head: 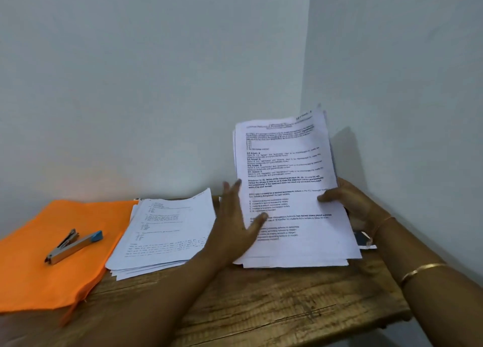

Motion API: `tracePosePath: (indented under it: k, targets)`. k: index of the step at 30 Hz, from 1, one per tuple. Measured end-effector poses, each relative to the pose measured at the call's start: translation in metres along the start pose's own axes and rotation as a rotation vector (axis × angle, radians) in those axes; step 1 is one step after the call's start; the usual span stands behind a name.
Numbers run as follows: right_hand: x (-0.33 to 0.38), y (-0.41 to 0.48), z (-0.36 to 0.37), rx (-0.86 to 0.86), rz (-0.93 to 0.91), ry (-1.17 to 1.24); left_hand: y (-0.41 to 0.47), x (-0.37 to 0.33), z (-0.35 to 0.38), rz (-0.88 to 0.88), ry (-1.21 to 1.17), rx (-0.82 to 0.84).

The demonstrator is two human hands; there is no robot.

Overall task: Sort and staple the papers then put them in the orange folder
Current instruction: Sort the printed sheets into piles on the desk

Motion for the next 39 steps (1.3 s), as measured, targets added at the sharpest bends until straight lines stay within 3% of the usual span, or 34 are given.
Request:
tracePosePath:
  k: [4,9,12,16,21,25,28,33,39]
  targets:
    - [0.011,-0.005,0.014,0.015,-0.121,0.061,0.014,0.0,-0.02,-0.165,-0.276,-0.113]
    - [0.015,-0.013,0.021,0.055,-0.213,0.116,0.004,-0.019,-0.028,-0.045,-0.246,-0.193]
    - [0.002,-0.022,0.02,0.024,-0.274,0.116,-0.003,-0.015,-0.02,-0.036,-0.243,-0.132]
    - [-0.009,-0.034,0.016,-0.106,-0.35,0.008,-0.007,-0.007,-0.012,-0.062,-0.225,-0.058]
    - [-0.008,-0.027,0.011,-0.378,-0.359,-0.305,-0.004,-0.004,-0.012,-0.092,-0.156,-0.035]
    - [0.003,-0.021,0.012,-0.514,-0.313,-0.421,-0.002,-0.007,-0.014,-0.096,-0.177,0.014]
    - [0.005,-0.018,0.01,-0.496,-0.235,-0.564,0.002,0.006,-0.025,-0.198,-0.136,-0.043]
    - [-0.035,-0.011,0.009,-0.295,-0.051,-0.92,-0.004,0.065,-0.062,-0.333,0.258,-0.098]
    - [-0.075,-0.009,0.011,-0.241,0.14,-1.273,-0.012,0.119,-0.091,-0.375,0.555,0.113]
Point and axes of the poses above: each hand's wrist, its own y-axis towards the middle knuckle, its own z-axis out of the palm, x = y × z, the point moved 4 cm from there along y, towards the middle knuckle, and after that the axes turned 2 degrees about z, right-handed, at the moved point
